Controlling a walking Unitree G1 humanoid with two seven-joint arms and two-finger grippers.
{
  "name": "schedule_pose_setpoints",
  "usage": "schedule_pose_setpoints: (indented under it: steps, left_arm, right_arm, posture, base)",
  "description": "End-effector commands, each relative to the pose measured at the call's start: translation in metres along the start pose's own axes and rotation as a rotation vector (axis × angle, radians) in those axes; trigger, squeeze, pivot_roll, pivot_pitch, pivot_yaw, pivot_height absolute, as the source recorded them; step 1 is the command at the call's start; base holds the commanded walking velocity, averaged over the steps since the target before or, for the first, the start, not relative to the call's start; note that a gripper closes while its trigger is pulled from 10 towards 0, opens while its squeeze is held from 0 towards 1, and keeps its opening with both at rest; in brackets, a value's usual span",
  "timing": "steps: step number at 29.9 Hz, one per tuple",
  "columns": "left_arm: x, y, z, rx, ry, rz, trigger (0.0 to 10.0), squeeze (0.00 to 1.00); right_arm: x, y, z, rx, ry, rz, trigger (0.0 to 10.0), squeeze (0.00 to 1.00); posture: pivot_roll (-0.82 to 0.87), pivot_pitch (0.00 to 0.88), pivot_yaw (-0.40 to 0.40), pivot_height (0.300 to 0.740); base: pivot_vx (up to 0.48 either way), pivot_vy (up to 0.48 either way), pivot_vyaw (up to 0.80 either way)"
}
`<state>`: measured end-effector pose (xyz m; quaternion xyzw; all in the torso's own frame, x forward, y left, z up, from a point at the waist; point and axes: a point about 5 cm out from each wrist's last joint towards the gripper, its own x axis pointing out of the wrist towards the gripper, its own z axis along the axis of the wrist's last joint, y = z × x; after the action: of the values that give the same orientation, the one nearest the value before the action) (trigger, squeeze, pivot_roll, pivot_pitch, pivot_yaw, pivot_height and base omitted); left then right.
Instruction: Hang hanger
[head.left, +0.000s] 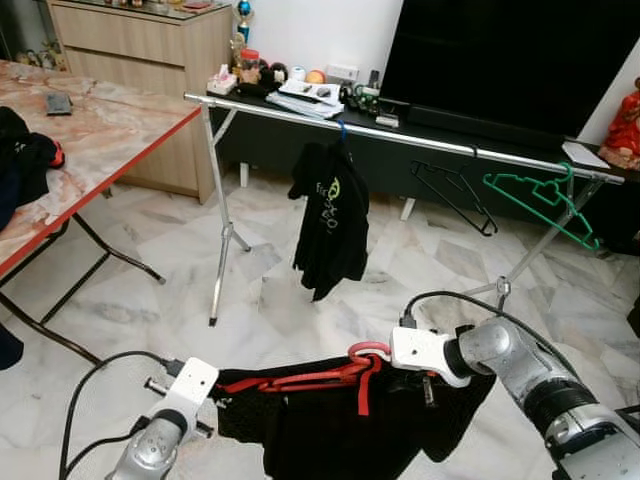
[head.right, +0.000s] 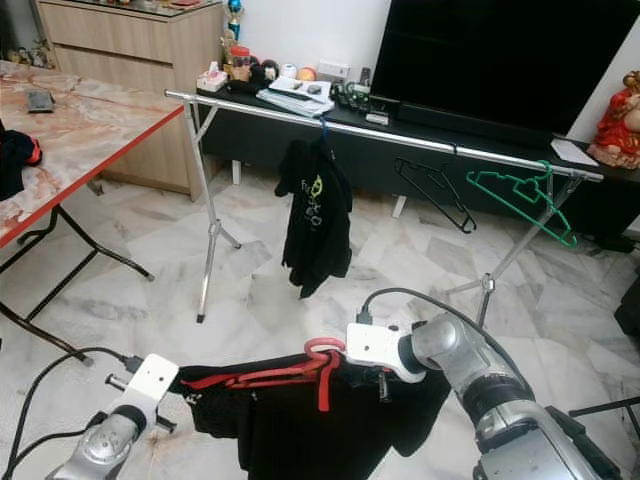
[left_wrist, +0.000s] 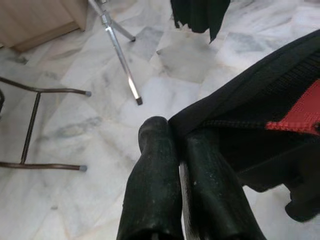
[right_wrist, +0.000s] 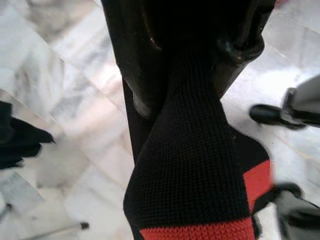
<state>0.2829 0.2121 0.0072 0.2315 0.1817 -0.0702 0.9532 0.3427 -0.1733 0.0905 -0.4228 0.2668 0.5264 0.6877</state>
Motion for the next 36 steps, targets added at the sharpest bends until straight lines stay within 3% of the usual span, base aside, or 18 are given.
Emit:
schedule_pose_setpoints:
  steps: [1,9,15,20,22,29,36]
  left_arm:
    - [-0.003,0.022,-0.006,-0.028,0.035,0.045,0.0,0.0]
    - [0.002,0.015,0.029,-0.061,-0.119,-0.118,0.0,0.0]
    - [0.0,-0.003,0.068,-0.093,-0.255,-0.329,0.0,0.0]
    - [-0.005,-0.014,0.094,-0.106,-0.327,-0.437,0.0,0.0]
    - [-0.009,-0.022,0.11,-0.111,-0.361,-0.514,0.0,0.0]
    - [-0.019,-0.036,0.128,-0.116,-0.384,-0.624,0.0,0.0]
    - [-0.039,-0.064,0.128,-0.051,-0.337,-0.839,0.0,0.0]
  right_arm:
    - [-0.019,-0.008,-0.024,0.032,0.124,-0.063,0.0,0.0]
    - [-0.009,-0.012,-0.017,0.052,0.111,-0.184,0.0,0.0]
    - [0.005,-0.014,0.002,0.089,0.035,-0.232,0.0,0.0]
    - [0.016,-0.013,0.018,0.099,-0.016,-0.227,0.0,0.0]
    - [0.028,-0.007,0.034,0.101,-0.075,-0.184,0.0,0.0]
    - [0.047,0.003,0.065,0.123,-0.189,-0.117,0.0,0.0]
    - [0.055,-0.002,0.083,0.167,-0.213,-0.22,0.0,0.0]
  posture:
    - [0.15,0.0,-0.136,0.74]
    - [0.15,0.0,-0.136,0.74]
    - [0.16,0.0,-0.135,0.74]
    - [0.16,0.0,-0.135,0.74]
    - [0.16,0.0,-0.136,0.74]
    - [0.17,0.0,-0.136,0.74]
    - [0.18,0.0,-0.143,0.74]
  base:
    - [0.0,0.0,0.0]
    - [0.0,0.0,0.0]
    - [0.0,0.0,0.0]
    - [0.0,0.0,0.0]
    - [0.0,0.0,0.0]
    - [0.0,0.0,0.0]
    - [0.0,0.0,0.0]
